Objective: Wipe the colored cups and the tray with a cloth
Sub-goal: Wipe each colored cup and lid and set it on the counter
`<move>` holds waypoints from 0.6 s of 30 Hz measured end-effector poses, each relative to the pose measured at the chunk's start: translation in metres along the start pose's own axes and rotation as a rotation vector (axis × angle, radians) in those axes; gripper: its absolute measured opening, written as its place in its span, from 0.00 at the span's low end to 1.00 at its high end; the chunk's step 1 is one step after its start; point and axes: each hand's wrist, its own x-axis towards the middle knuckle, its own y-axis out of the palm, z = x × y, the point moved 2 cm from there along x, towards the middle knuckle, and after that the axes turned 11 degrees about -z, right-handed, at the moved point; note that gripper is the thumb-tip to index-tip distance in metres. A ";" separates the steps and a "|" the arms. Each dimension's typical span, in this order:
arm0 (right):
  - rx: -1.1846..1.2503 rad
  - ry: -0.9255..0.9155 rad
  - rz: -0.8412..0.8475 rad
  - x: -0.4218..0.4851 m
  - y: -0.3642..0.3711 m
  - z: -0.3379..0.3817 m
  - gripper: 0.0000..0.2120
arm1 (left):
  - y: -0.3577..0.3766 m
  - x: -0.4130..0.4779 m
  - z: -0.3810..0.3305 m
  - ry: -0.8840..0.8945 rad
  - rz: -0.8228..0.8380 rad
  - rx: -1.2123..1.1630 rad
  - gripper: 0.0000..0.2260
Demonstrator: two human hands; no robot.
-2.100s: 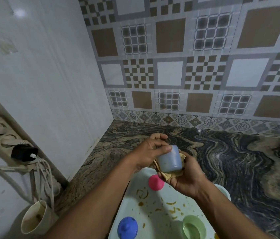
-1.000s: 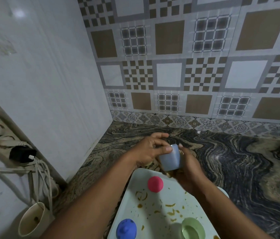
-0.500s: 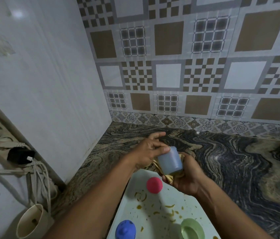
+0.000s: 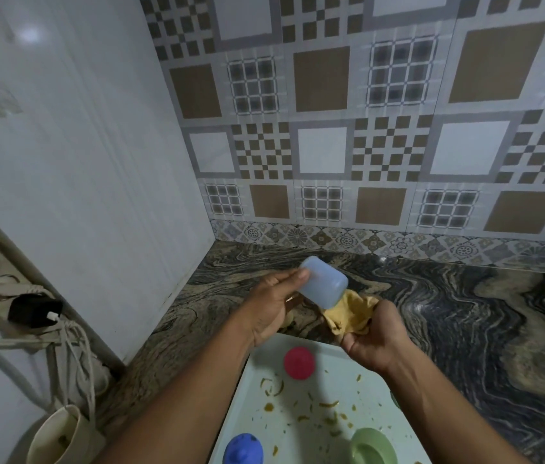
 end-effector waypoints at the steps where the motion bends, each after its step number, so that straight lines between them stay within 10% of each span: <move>1: 0.048 -0.057 -0.011 0.001 0.001 0.004 0.21 | -0.004 0.003 0.003 -0.006 -0.022 -0.053 0.10; 11: -0.206 -0.351 -0.031 -0.005 0.029 -0.010 0.16 | 0.002 0.006 0.014 0.174 -0.203 0.385 0.22; 18: -0.319 -0.344 -0.029 -0.002 0.025 -0.017 0.15 | -0.006 -0.002 -0.013 0.319 0.131 1.027 0.25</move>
